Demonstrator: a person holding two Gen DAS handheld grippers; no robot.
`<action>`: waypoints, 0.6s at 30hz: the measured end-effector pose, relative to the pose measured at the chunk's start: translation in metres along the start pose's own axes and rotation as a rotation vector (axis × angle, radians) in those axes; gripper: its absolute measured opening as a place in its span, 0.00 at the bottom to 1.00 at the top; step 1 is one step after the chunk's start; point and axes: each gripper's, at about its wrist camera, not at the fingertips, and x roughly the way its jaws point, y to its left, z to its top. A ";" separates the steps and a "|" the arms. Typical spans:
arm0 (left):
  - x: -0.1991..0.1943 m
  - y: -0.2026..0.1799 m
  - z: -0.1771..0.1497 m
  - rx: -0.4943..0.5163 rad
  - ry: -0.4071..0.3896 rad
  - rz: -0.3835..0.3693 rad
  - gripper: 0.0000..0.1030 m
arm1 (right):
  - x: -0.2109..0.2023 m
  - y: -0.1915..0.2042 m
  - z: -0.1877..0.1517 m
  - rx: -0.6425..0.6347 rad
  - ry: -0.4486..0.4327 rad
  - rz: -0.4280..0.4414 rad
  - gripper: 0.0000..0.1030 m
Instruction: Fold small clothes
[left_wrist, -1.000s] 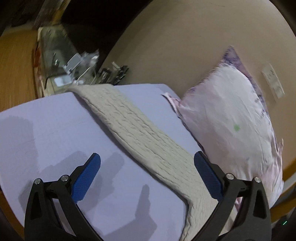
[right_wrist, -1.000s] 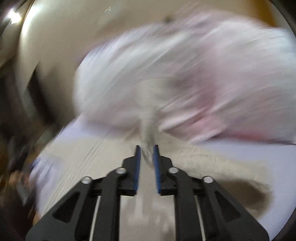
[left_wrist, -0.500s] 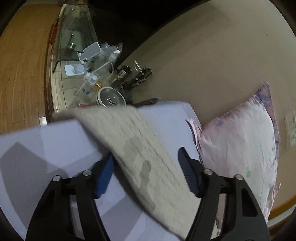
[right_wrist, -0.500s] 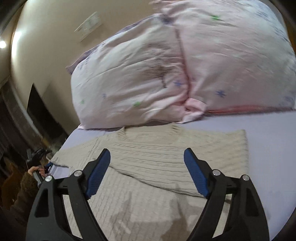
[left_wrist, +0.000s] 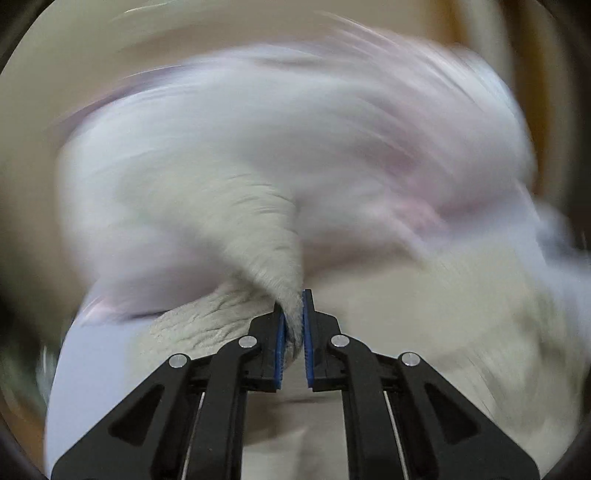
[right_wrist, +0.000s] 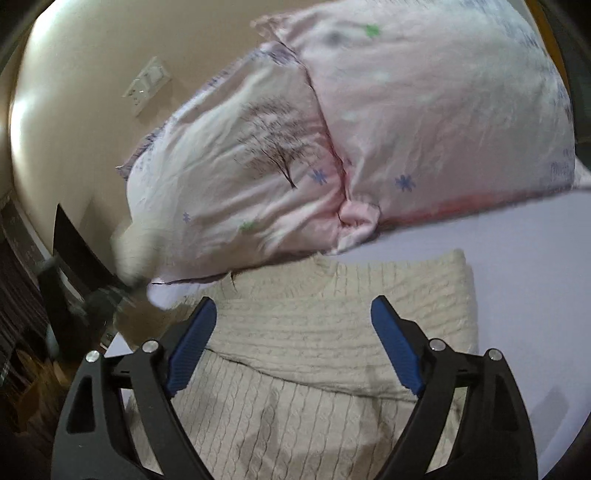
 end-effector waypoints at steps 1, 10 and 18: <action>0.013 -0.045 -0.006 0.142 0.032 -0.006 0.10 | 0.001 -0.004 -0.002 0.017 0.012 -0.003 0.83; -0.051 0.033 -0.062 -0.195 0.056 -0.055 0.41 | -0.017 -0.049 -0.008 0.135 0.070 -0.029 0.50; -0.117 0.107 -0.186 -0.639 0.187 -0.240 0.56 | -0.044 -0.062 -0.041 0.096 0.188 -0.135 0.52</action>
